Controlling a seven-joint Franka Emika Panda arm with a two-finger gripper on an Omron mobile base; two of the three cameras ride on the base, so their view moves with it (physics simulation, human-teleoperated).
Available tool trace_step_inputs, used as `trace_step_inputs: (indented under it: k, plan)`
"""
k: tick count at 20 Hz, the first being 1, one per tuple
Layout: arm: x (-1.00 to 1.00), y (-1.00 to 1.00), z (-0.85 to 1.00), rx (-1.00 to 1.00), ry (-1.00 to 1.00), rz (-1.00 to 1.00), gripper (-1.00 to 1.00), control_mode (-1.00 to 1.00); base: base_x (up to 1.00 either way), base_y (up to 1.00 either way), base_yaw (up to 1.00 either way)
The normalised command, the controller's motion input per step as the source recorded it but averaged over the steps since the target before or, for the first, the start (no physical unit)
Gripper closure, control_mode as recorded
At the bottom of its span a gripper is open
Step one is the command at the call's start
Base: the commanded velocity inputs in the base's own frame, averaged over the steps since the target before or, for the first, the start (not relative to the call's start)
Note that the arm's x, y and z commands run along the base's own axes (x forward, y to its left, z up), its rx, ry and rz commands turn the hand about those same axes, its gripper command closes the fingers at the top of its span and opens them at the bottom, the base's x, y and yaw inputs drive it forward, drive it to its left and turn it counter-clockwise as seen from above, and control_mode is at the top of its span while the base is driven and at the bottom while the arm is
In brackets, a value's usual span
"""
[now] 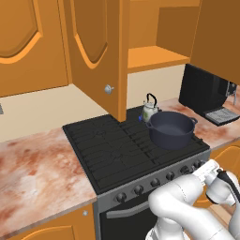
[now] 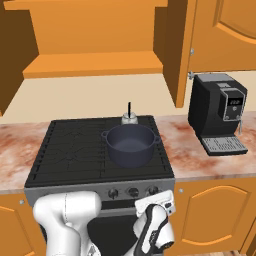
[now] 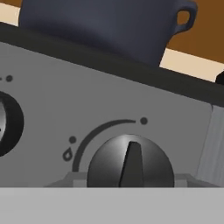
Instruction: Pick the kettle from the cabinet and place it on a stove burner. Then pick the pot from the counter and place it on another stove burner. Finally, turn both burners on.
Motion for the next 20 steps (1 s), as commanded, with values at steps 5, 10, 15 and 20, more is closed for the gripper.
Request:
trace_step_inputs:
  k: [5,10,15,20]
  plan:
    - [-0.08,0.0,0.02,-0.17,-0.02,0.01,1.0,-1.0,0.0,0.0,0.0]
    - [-0.13,0.0,0.03,-0.18,-0.04,0.0,1.0,-1.0,0.0,0.0,0.0]
    - [-0.18,0.0,0.03,-0.2,-0.04,0.0,1.0,-1.0,0.0,0.0,0.0]
    - [-0.19,0.0,0.02,-0.2,-0.04,0.0,1.0,-1.0,0.0,0.0,0.0]
